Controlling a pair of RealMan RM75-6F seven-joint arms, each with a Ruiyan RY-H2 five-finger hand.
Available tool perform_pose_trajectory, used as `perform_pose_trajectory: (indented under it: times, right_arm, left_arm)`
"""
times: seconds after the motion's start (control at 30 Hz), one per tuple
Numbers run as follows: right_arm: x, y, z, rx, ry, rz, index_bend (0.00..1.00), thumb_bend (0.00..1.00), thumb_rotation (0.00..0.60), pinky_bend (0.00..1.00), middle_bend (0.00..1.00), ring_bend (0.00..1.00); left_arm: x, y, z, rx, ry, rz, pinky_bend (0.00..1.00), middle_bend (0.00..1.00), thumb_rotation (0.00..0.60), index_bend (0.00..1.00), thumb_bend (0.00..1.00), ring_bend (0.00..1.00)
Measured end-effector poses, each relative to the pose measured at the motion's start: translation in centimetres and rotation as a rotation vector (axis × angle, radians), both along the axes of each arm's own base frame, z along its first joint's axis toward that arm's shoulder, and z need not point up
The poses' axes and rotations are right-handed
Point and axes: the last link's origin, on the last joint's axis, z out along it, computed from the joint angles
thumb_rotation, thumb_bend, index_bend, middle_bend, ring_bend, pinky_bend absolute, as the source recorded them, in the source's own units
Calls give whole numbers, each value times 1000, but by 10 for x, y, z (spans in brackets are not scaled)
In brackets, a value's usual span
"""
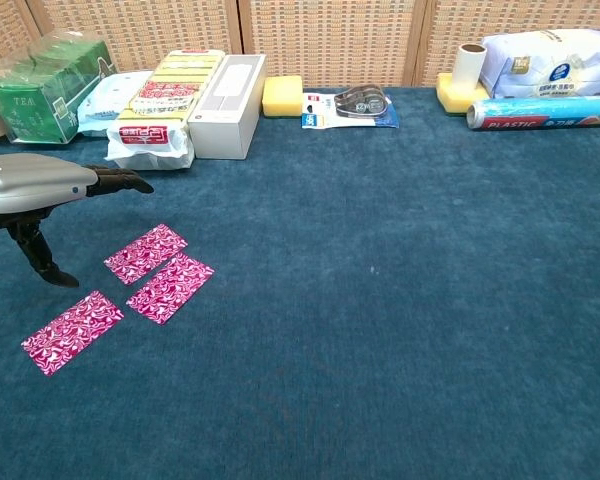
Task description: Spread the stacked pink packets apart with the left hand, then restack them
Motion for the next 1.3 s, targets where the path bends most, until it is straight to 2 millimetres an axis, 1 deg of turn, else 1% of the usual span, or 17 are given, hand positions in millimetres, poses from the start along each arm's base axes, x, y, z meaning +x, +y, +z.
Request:
perform_pose_trajectory:
  times: [0.3,0.37,0.53,0.8,1.17,1.3]
  right_arm:
    - [-1,-1,0,3,-1,-4,77,5,600,0,0,0]
    - [-1,-2,-1,6,-1,-3,77,5,600,0,0,0]
    - [-1,-1,-1,6,-2,-3,77,5,600,0,0,0]
    - [-1,-2,-1,6,-6,-3,77,5,600,0,0,0]
    - [-1,-1,0,4,-6,-2,77,4,600,0,0,0]
    - [-1,-1,0,4,-8,-2,78,4,600,0,0,0]
  left_arm:
    - [-10,16,-10,5,-1,-58,116,0,600,24,124,0]
    - [-11,18,-15,-1,-6,-54,117,0,600,47,125,0]
    - [-9,19,-25,-20,-17,-52,116,0,600,139,131,0]
    - [-7,20,-28,-24,-23,-44,116,0,600,145,159,0]
    - [-3,23,-34,-30,-1,-38,116,0,600,146,161,0]
    - [0,24,-35,-32,0,-31,116,0,600,189,168,0]
